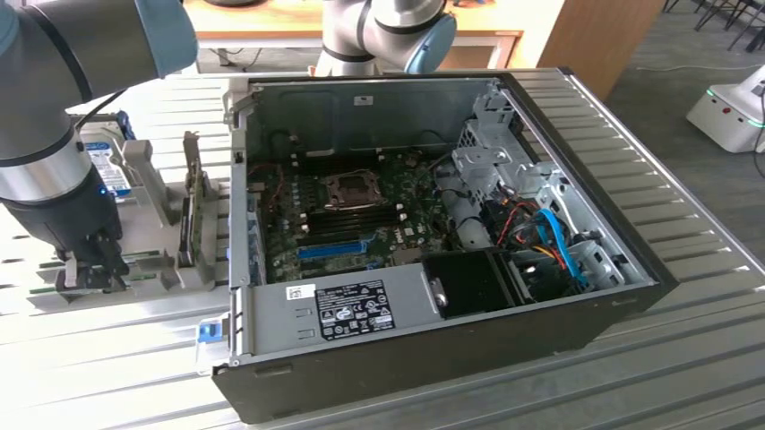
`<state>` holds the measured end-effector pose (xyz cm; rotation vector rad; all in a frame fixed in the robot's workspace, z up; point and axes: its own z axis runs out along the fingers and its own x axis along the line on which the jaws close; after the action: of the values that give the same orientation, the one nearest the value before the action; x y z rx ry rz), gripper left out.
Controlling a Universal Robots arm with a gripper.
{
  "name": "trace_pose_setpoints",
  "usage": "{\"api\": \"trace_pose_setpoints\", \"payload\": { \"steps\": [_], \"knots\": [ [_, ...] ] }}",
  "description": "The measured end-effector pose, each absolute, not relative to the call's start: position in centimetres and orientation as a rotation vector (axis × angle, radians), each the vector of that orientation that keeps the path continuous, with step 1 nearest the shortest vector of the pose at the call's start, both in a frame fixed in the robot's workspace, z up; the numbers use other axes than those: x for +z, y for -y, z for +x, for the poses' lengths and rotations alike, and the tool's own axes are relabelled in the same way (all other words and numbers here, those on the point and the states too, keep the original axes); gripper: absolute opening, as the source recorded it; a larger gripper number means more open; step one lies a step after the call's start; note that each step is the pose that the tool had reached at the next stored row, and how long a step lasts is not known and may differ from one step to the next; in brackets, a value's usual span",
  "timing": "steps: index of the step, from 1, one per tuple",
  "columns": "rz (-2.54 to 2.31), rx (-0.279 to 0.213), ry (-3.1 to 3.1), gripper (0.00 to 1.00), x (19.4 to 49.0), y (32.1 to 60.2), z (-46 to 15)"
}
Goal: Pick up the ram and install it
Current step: 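Pick up the ram and move it above insertion slot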
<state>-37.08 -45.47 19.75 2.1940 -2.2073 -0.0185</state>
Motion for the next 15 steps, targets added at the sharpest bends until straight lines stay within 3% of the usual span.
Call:
{"api": "trace_pose_setpoints", "payload": {
  "steps": [6,7,15],
  "knots": [
    [2.194,-0.019,2.207,0.28,19.75,45.47,-37.08],
    [2.194,-0.019,2.207,0.21,19.75,45.47,-37.08],
    [2.194,-0.019,2.207,0.21,19.75,45.47,-37.08]
  ]
}}
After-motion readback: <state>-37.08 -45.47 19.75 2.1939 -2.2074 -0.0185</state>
